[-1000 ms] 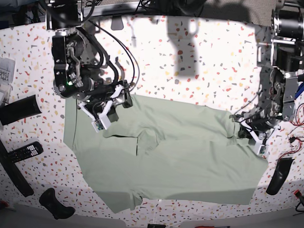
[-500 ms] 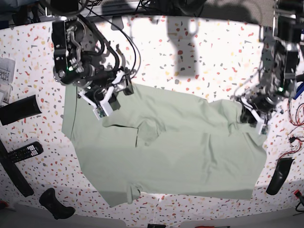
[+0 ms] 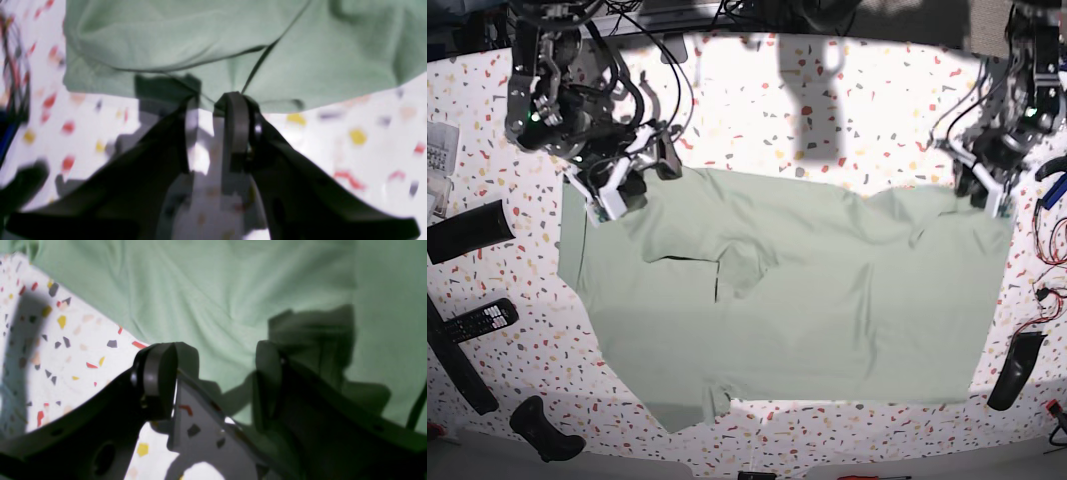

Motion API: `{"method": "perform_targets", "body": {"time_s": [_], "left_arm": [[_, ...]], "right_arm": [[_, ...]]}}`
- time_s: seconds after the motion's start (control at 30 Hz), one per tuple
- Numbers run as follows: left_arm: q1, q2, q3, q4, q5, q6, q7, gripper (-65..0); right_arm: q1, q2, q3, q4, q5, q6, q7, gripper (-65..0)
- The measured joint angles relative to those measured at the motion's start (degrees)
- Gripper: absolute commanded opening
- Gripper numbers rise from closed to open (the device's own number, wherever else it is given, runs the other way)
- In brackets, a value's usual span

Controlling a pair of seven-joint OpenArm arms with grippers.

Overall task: Fold the T-shirt properly
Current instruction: 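Pull the shirt edge outward and open both grippers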

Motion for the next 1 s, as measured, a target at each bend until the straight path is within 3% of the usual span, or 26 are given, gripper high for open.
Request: {"method": "perform_targets", "body": {"time_s": [0.17,0.27,0.83,1.0], "left_arm": [[1.4,0.3,-0.3,4.4,1.3,0.2,4.5,-51.0],[1.5,1.1,-0.4,4.7,1.4,0.7,4.6,-51.0],[3.1,1.3,-0.6,5.2,1.7,1.1,3.6,-51.0],[2.8,1.3,-0.5,6.7,7.8,-0.7,2.7,-51.0]], "right_arm": [[0.0,0.3,0.2,2.1,0.0,0.0,-2.7,-28.6],[-0.5,0.3,0.2,4.1,-0.2,0.0,-4.6,-28.6],[-5.7,0.8,2.7,9.0,-0.2,0.0,-3.6,-28.6],[-5.8,0.8,2.8,14.0,-0.3,0.7,-4.1,-28.6]]}}
